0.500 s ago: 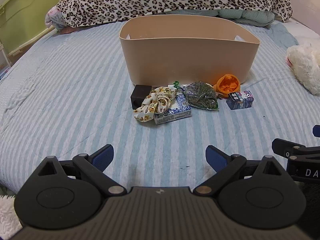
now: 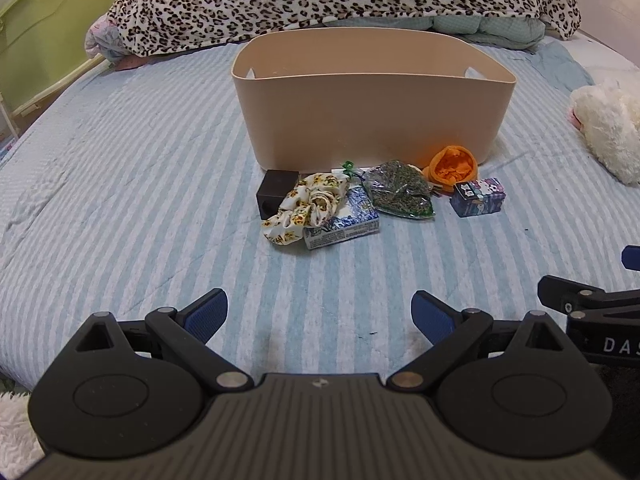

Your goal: Organize objects

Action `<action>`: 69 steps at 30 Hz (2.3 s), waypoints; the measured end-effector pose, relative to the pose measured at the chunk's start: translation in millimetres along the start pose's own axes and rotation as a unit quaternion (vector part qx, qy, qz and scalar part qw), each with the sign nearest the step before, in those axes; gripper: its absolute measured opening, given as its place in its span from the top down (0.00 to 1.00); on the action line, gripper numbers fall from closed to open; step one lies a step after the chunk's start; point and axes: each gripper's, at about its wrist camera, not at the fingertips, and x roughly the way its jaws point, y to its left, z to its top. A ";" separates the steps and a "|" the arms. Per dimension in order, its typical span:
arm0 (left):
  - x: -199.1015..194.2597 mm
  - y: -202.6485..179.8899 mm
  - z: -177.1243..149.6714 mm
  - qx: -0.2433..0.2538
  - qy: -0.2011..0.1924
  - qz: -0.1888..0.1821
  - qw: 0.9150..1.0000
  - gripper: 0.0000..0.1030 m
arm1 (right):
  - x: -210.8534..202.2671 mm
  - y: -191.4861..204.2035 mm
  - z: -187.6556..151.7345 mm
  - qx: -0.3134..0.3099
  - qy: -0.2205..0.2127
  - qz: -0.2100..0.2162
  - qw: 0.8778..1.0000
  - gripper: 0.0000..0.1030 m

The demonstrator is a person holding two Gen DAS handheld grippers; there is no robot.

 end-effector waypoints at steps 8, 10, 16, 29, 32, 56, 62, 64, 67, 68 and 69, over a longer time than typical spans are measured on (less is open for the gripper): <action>1.2 0.5 1.6 0.000 -0.009 -0.002 1.000 0.05 | 0.1 0.3 3.0 -0.002 0.003 -0.001 1.000 0.00; 1.9 -0.1 2.7 0.000 -0.009 -0.005 1.000 0.05 | 0.3 0.8 5.1 -0.002 0.004 -0.002 1.000 0.00; 5.3 0.7 6.3 -0.010 -0.002 -0.013 1.000 0.05 | -0.2 2.2 8.6 -0.007 0.007 -0.004 1.000 0.00; 11.3 3.4 13.8 -0.055 0.015 0.000 0.998 0.05 | 0.9 -0.5 14.2 -0.006 0.020 -0.002 1.000 0.02; 12.1 6.1 15.7 -0.056 0.019 -0.001 0.998 0.05 | 0.6 0.4 17.5 -0.006 0.020 0.000 1.000 0.02; 41.7 40.0 33.7 -0.092 0.054 0.006 0.994 0.05 | 33.3 4.0 57.5 0.001 0.048 0.027 0.998 0.03; 63.2 45.8 49.2 -0.101 0.063 0.008 0.993 0.05 | 52.5 4.3 71.7 0.005 0.054 0.037 0.998 0.03; 69.1 46.9 54.5 -0.094 0.062 0.009 0.994 0.05 | 59.1 5.1 75.9 0.002 0.054 0.038 0.998 0.03; 78.6 50.1 60.8 -0.096 0.062 0.011 0.993 0.05 | 71.3 5.9 80.6 0.000 0.055 0.036 0.998 0.03; 82.1 51.5 62.5 -0.100 0.063 0.010 0.993 0.05 | 76.1 6.1 81.6 -0.001 0.056 0.036 0.998 0.03; 85.5 52.7 63.7 -0.104 0.065 0.009 0.992 0.06 | 80.6 6.1 82.1 -0.001 0.058 0.036 0.998 0.03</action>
